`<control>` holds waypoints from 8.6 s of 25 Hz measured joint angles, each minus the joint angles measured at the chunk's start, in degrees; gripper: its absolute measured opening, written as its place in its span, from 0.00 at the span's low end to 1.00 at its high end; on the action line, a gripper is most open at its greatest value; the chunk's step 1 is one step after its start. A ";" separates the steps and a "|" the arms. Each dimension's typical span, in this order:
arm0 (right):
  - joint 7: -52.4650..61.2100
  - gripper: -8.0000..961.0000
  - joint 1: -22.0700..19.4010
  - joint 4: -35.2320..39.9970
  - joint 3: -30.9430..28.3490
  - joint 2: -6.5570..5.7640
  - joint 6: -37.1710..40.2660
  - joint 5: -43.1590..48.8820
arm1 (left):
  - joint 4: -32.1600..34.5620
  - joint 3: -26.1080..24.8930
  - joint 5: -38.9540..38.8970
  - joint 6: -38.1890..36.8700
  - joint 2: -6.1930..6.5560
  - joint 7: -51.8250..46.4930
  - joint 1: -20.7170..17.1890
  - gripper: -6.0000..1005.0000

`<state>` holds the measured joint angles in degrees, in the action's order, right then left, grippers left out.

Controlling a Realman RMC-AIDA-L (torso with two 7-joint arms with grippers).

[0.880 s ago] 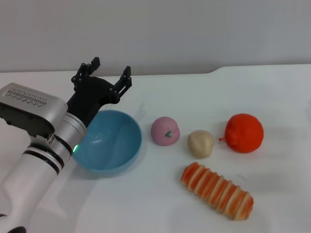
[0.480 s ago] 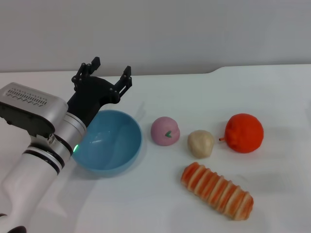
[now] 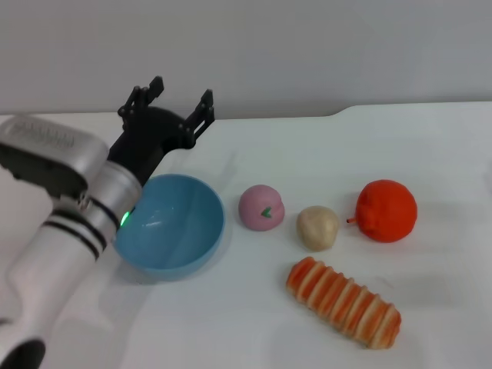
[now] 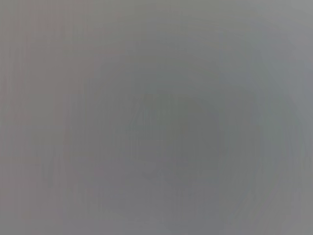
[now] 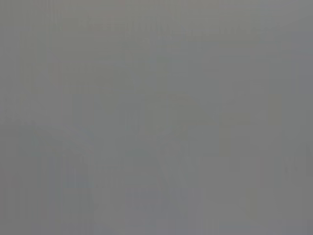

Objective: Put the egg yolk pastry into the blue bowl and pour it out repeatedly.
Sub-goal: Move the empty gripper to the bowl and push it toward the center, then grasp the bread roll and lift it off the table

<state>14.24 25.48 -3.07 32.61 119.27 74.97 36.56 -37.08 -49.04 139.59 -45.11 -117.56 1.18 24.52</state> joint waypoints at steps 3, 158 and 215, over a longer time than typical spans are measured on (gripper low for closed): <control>0.00 0.80 -0.21 -0.02 -0.04 0.00 0.02 -0.02 | -6.03 -3.77 0.96 8.53 1.19 -0.63 -0.11 0.80; -0.04 0.80 0.64 -0.01 0.04 0.00 0.19 0.32 | -11.14 -54.55 17.04 112.25 -0.49 24.88 22.31 0.11; 127.12 0.80 9.36 43.20 2.72 -2.62 7.31 90.58 | -9.80 -54.88 15.40 104.21 -0.63 21.23 30.00 0.00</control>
<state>141.36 34.84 40.13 35.32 116.65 82.28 127.14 -46.88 -103.92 154.99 59.10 -118.19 22.41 54.53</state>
